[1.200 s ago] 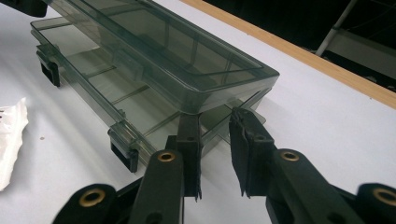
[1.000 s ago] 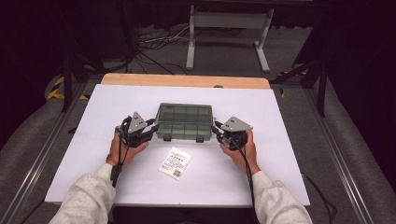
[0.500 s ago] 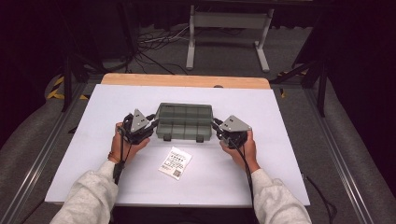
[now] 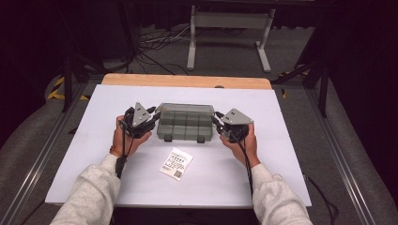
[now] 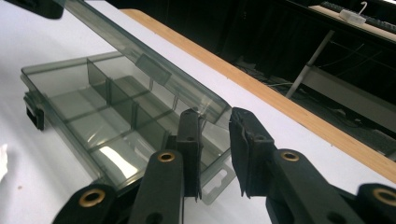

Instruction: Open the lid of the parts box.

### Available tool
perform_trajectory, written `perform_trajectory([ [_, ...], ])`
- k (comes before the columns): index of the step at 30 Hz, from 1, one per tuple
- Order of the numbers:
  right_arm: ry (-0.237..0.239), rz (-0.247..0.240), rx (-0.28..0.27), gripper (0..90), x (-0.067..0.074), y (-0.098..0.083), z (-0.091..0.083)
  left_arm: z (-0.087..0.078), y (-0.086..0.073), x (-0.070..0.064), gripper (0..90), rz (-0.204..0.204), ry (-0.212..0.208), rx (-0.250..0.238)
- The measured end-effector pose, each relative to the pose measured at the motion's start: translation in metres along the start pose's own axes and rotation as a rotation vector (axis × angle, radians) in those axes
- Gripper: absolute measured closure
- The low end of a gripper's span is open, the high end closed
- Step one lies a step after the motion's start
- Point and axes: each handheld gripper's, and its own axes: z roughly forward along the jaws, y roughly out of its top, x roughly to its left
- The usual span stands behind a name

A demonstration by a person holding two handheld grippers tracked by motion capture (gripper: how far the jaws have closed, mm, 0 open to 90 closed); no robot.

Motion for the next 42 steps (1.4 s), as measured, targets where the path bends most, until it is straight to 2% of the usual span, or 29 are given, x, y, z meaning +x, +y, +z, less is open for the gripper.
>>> perform_trajectory([
  [12, -0.006, 0.025, 0.011, 74.0, -0.015, 0.02, 0.007, 0.008, 0.02, 0.014, 69.6, -0.002, 0.007, 0.016],
  [18, -0.013, 0.04, 0.021, 74.7, -0.025, 0.028, 0.015, 0.016, 0.029, 0.023, 70.1, -0.021, -0.017, 0.026],
  [19, -0.013, 0.039, 0.024, 74.9, -0.026, 0.029, 0.016, 0.017, 0.031, 0.024, 70.1, -0.016, -0.01, 0.026],
  [26, -0.027, 0.079, 0.023, 75.6, -0.038, 0.034, 0.026, 0.029, 0.039, 0.029, 69.7, -0.018, -0.009, 0.046],
  [31, -0.027, 0.127, 0.008, 75.8, -0.043, 0.031, 0.034, 0.038, 0.038, 0.033, 68.9, -0.042, -0.011, 0.056],
  [34, -0.045, 0.165, -0.001, 76.1, -0.045, 0.026, 0.043, 0.044, 0.036, 0.035, 69.7, -0.053, -0.008, 0.068],
  [35, -0.049, 0.168, 0.0, 76.0, -0.045, 0.025, 0.045, 0.049, 0.034, 0.037, 69.6, -0.078, -0.009, 0.074],
  [38, -0.061, 0.187, -0.004, 76.3, -0.047, 0.023, 0.052, 0.057, 0.031, 0.037, 69.5, -0.087, -0.007, 0.092],
  [42, -0.079, 0.182, 0.011, 76.6, -0.047, 0.019, 0.061, 0.067, 0.025, 0.039, 70.5, -0.113, -0.002, 0.111],
])
